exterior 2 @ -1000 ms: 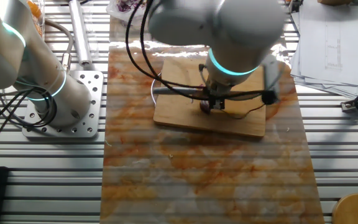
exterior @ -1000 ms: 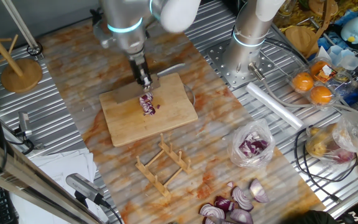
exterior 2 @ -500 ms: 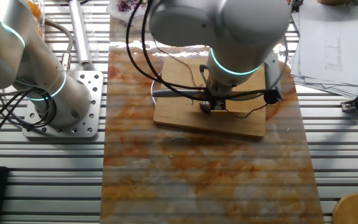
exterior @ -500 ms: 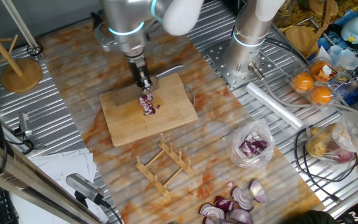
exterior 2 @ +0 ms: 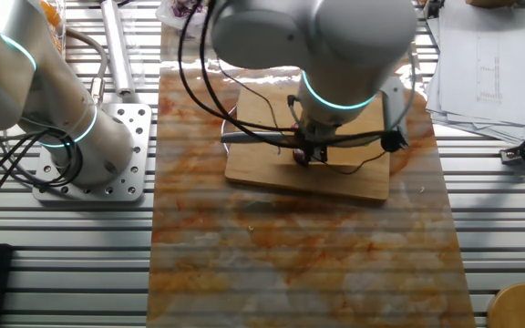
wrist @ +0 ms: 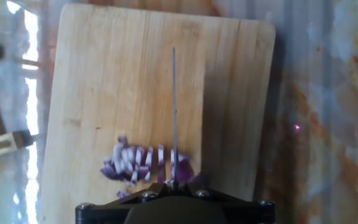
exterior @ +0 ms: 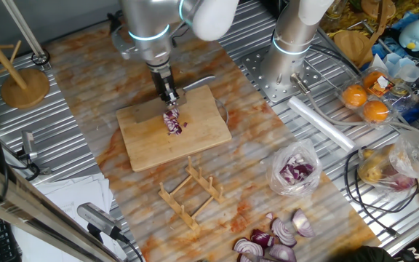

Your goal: Chop the onions

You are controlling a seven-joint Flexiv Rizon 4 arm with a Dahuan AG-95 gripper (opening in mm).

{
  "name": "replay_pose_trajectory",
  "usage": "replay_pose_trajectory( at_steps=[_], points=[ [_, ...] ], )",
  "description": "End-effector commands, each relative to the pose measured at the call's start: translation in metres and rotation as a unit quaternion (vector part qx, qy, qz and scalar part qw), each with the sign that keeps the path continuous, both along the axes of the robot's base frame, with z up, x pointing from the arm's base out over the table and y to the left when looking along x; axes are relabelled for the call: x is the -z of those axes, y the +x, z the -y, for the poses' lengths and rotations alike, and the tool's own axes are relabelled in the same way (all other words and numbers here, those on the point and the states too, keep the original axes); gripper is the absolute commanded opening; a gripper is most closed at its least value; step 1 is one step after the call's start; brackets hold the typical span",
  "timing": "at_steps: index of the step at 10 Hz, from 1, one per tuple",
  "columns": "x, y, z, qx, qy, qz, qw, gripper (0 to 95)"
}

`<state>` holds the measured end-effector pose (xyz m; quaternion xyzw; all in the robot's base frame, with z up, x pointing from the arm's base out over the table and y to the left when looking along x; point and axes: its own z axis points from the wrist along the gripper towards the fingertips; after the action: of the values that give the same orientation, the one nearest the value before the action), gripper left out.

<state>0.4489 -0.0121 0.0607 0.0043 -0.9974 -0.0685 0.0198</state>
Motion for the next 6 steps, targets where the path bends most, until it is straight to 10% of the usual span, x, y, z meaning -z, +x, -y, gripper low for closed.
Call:
replay_pose_trajectory(
  at_steps=[1, 6],
  points=[
    [0.004, -0.006, -0.001, 0.001, -0.002, 0.003, 1.0, 0.0],
    [0.031, 0.0, -0.004, 0.005, -0.003, 0.013, 0.9999, 0.0]
  ],
)
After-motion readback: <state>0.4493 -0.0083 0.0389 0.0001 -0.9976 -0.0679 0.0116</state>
